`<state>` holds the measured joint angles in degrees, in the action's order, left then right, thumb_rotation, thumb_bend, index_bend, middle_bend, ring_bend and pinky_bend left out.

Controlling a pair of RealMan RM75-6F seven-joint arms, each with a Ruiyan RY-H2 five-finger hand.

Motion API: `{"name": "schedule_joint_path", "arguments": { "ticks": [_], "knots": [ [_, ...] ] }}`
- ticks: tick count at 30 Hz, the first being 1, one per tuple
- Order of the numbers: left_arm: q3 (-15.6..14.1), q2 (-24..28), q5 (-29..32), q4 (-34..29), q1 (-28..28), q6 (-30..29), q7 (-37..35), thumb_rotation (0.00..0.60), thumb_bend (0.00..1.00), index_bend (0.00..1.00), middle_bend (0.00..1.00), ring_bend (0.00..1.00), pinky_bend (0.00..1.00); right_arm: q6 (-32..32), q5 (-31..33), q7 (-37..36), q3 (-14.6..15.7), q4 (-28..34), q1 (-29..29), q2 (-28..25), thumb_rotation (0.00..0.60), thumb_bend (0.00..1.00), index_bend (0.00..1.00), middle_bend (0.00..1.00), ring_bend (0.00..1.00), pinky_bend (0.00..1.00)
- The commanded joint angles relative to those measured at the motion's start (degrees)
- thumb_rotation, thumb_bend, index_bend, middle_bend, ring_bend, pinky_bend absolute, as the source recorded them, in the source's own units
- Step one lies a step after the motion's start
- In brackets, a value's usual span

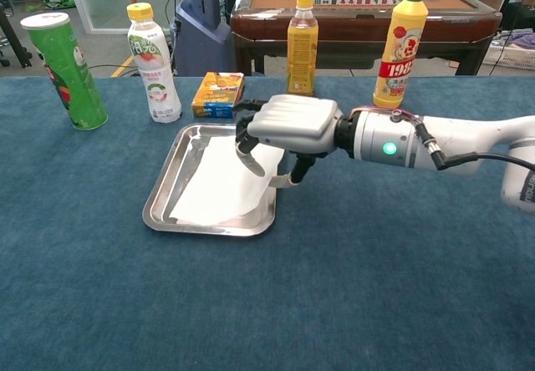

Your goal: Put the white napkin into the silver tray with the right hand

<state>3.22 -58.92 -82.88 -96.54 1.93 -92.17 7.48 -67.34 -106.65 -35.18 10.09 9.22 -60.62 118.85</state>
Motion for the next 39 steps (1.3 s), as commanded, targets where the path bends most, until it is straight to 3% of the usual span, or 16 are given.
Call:
{"name": "schedule_joint_path", "arguments": {
  "ticks": [1,4,15,23,30,32,37,39],
  "knots": [
    [0.03,-0.01,-0.09,-0.01,-0.04,-0.01,0.06,0.600,0.27,0.17,0.10,0.13,0.02,0.37,0.35,0.12,0.07,-0.17,0.17,0.14,0.600,0.25,0.69,0.39,0.22,0.00],
    [0.08,-0.01,-0.10,-0.06,-0.04,-0.02,0.08,0.600,0.27,0.17,0.10,0.13,0.02,0.74,1.10,0.43,-0.25,-0.33,0.32,0.29,0.600,0.17,0.66,0.37,0.22,0.00],
    [0.18,-0.26,-0.07,0.22,-0.22,0.28,0.08,0.600,0.27,0.17,0.10,0.13,0.02,3.72,3.40,2.21,-1.27,-0.52,-0.34,0.91,0.600,0.07,0.53,0.32,0.19,0.00],
    [0.11,-0.08,-0.11,0.13,0.12,-0.11,-0.08,0.600,0.27,0.17,0.10,0.13,0.02,3.97,5.75,1.91,-3.09,-0.08,-0.98,0.99,0.600,0.07,0.52,0.32,0.18,0.01],
    [0.11,0.07,-0.22,0.40,0.08,0.08,-0.62,0.600,0.27,0.17,0.10,0.13,0.02,5.32,8.42,2.37,-5.28,2.88,-1.39,-1.75,0.600,0.20,0.49,0.32,0.18,0.04],
    [0.10,0.05,-0.33,0.51,0.01,0.15,-0.74,0.600,0.27,0.17,0.10,0.13,0.02,6.51,9.11,2.67,-5.86,4.91,-1.81,-3.11,0.600,0.26,0.48,0.37,0.23,0.11],
    [0.05,0.10,-0.64,0.72,0.11,-0.09,-1.11,0.600,0.27,0.17,0.10,0.13,0.02,9.93,10.35,4.64,-6.94,15.07,-3.36,-9.46,0.600,0.54,0.44,0.60,0.60,0.51],
    [0.02,0.10,-0.67,0.79,0.22,-0.21,-1.31,0.600,0.27,0.17,0.10,0.13,0.02,11.04,10.70,6.55,-7.27,19.69,-3.76,-12.05,0.600,0.66,0.43,0.68,0.70,0.65]
  ]
}}
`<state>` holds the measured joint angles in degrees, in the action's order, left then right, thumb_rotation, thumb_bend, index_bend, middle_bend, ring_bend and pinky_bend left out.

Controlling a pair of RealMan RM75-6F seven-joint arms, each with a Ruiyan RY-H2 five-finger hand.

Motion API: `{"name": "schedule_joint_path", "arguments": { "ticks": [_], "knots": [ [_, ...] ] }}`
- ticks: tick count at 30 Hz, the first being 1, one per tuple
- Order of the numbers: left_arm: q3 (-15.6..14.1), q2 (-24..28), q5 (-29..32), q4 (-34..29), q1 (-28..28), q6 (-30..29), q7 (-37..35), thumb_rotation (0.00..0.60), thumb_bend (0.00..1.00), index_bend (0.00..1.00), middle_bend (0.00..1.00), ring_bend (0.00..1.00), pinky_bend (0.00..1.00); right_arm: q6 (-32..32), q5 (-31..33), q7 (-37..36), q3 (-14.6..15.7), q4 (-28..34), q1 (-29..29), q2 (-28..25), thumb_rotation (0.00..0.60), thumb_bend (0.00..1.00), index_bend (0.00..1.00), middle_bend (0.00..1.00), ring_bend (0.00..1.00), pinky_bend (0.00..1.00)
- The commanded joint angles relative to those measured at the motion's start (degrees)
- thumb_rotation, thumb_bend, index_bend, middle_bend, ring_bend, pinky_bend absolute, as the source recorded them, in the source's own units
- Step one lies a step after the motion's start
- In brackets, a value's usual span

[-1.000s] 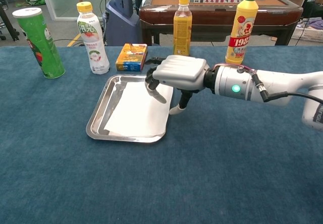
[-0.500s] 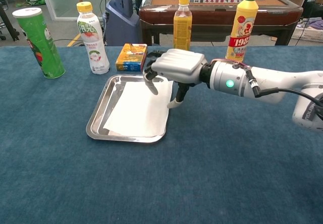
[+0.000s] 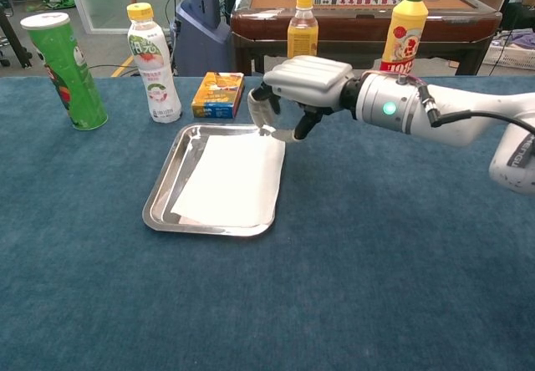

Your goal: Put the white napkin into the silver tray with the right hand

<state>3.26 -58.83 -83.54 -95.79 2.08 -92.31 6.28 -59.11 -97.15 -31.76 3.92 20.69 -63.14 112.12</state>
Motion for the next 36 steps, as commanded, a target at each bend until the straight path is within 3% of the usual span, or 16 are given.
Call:
{"name": "schedule_joint_path", "arguments": {
  "ticks": [1,4,6,13,22,36],
  "knots": [
    [-0.05,0.01,-0.03,0.11,0.12,-0.12,-0.24,0.600,0.27,0.17,0.10,0.13,0.02,3.91,1.52,4.44,-1.28,11.59,-1.47,-7.10,0.600,0.72,0.43,0.72,0.74,0.70],
    [-0.10,-0.06,-0.07,0.33,0.25,-0.22,-0.58,0.600,0.27,0.17,0.10,0.13,0.02,7.17,2.86,7.87,-2.02,19.91,-1.93,-11.17,0.600,0.93,0.43,0.80,0.79,0.77],
    [-0.15,-0.09,-0.16,0.42,0.33,-0.31,-0.77,0.600,0.27,0.17,0.10,0.13,0.02,9.09,3.87,9.89,-2.55,24.01,-2.06,-13.06,0.600,0.99,0.43,0.81,0.79,0.77],
    [-0.19,-0.12,-0.26,0.90,0.55,-0.54,-1.32,0.600,0.27,0.17,0.10,0.13,0.02,15.33,7.94,17.27,-4.70,31.53,-2.34,-16.03,0.600,1.00,0.54,0.80,0.78,0.72],
    [-0.20,-0.43,-0.35,1.32,0.44,-0.25,-1.57,0.600,0.27,0.17,0.10,0.13,0.02,20.22,10.60,25.14,-5.76,32.60,-2.70,-15.07,0.591,1.00,0.58,0.69,0.67,0.66],
    [-0.18,-0.39,0.20,1.75,1.28,-1.03,-2.37,0.600,0.27,0.17,0.10,0.13,0.02,25.33,13.61,30.27,-8.50,23.64,-4.92,-6.72,0.591,1.00,0.58,0.67,0.63,0.62]
  ]
}}
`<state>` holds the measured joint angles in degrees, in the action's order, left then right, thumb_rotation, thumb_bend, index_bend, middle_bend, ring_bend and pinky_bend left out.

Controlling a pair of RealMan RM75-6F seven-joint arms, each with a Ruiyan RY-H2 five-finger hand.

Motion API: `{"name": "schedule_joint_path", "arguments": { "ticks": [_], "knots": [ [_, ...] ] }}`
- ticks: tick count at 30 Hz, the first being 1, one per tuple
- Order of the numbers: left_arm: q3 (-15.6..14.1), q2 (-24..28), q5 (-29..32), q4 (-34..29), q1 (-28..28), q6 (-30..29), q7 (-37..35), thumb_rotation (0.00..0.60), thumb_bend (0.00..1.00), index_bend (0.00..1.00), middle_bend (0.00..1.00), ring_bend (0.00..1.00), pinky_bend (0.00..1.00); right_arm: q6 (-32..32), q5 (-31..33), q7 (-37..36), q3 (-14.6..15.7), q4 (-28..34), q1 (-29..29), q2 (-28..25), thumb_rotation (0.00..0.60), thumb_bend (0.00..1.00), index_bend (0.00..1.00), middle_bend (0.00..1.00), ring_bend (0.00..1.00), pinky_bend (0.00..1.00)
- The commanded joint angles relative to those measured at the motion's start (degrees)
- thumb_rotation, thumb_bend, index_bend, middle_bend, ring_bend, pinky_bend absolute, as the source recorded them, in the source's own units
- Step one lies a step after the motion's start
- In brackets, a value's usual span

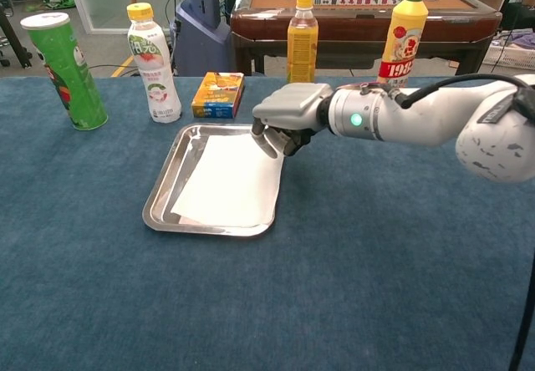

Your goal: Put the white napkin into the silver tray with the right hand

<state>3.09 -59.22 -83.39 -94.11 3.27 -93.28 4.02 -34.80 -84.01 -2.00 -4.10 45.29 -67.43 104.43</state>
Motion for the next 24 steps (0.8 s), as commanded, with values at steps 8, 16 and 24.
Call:
{"name": "schedule_joint_path", "arguments": {
  "ticks": [8,16,24],
  "knots": [
    [-0.09,-0.14,0.13,0.54,0.48,-0.26,-0.95,0.600,0.27,0.17,0.10,0.13,0.02,4.35,3.61,4.46,-2.64,-2.05,-1.68,2.10,0.549,1.00,0.41,0.65,0.59,0.54],
    [-0.06,-0.04,-0.11,0.80,0.61,-0.41,-1.58,0.600,0.27,0.17,0.10,0.13,0.02,5.77,7.21,7.02,-4.84,1.43,-1.42,0.01,0.532,1.00,0.24,0.65,0.58,0.53],
    [-0.11,0.19,-0.31,0.69,0.92,-0.79,-1.86,0.600,0.27,0.17,0.10,0.13,0.02,5.13,9.05,11.19,-5.72,5.95,-1.45,-3.07,0.450,1.00,0.00,0.83,0.74,0.78]
  ]
}}
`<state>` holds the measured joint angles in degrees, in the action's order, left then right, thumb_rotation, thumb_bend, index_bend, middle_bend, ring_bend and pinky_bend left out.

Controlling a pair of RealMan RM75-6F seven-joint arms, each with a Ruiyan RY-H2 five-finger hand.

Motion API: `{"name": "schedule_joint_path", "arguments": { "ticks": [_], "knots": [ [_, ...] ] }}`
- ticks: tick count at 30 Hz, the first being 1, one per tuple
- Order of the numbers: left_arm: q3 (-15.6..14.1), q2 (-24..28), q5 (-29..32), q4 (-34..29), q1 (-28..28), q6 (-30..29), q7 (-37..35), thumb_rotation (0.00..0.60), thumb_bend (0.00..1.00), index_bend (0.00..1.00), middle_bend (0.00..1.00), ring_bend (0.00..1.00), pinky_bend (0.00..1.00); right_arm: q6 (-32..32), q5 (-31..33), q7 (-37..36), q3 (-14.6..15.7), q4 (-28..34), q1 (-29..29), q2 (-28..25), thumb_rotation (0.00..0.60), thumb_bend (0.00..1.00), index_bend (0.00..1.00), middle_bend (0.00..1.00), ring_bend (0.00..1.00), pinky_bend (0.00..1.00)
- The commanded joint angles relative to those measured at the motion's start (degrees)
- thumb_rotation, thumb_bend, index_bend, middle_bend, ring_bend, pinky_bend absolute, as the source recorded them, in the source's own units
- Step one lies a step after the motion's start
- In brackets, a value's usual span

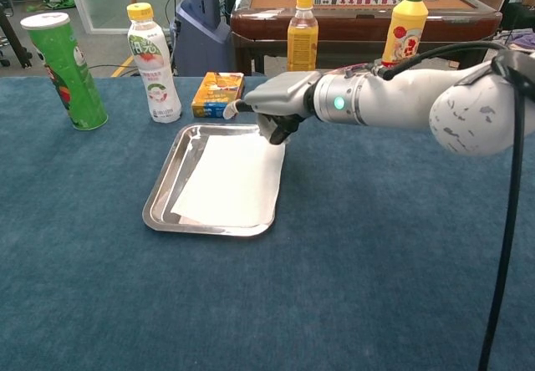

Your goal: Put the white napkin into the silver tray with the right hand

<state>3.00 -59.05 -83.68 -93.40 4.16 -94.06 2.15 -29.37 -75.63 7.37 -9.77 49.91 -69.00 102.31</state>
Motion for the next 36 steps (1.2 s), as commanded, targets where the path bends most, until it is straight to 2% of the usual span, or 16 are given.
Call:
{"name": "schedule_joint_path", "arguments": {
  "ticks": [1,3,5,9,24,36],
  "knots": [
    [-0.04,0.04,-0.08,-0.05,0.04,-0.03,0.02,0.600,0.27,0.17,0.10,0.13,0.02,0.06,1.13,2.51,0.04,1.95,0.16,-1.34,0.446,1.00,0.00,0.86,0.77,0.83],
    [-0.07,0.03,-0.24,-0.11,0.05,-0.07,0.04,0.600,0.27,0.17,0.10,0.13,0.02,0.87,2.01,3.93,0.21,2.71,0.08,-1.98,0.440,1.00,0.00,0.94,0.86,0.93],
    [-0.10,0.05,-0.26,-0.18,0.04,0.01,0.10,0.600,0.27,0.17,0.10,0.13,0.02,1.97,3.15,5.12,0.27,3.13,-0.11,-2.46,0.439,1.00,0.01,0.99,0.91,0.98],
    [-0.08,0.10,-0.25,-0.31,-0.04,0.21,0.25,0.600,0.27,0.17,0.10,0.12,0.02,5.19,6.61,7.81,0.48,3.48,-1.00,-3.17,0.438,1.00,0.04,1.00,0.98,1.00],
    [0.04,-0.09,0.21,0.03,-0.19,0.82,0.08,0.600,0.27,0.17,0.10,0.12,0.02,10.10,16.51,13.87,3.12,-0.07,-4.15,-0.50,0.438,1.00,0.05,1.00,0.98,1.00],
    [0.07,-0.33,0.37,0.56,-0.12,0.94,-0.45,0.600,0.27,0.17,0.10,0.12,0.02,10.63,21.87,15.09,5.57,-0.55,-6.28,0.33,0.438,1.00,0.07,1.00,0.98,1.00]
  ]
}}
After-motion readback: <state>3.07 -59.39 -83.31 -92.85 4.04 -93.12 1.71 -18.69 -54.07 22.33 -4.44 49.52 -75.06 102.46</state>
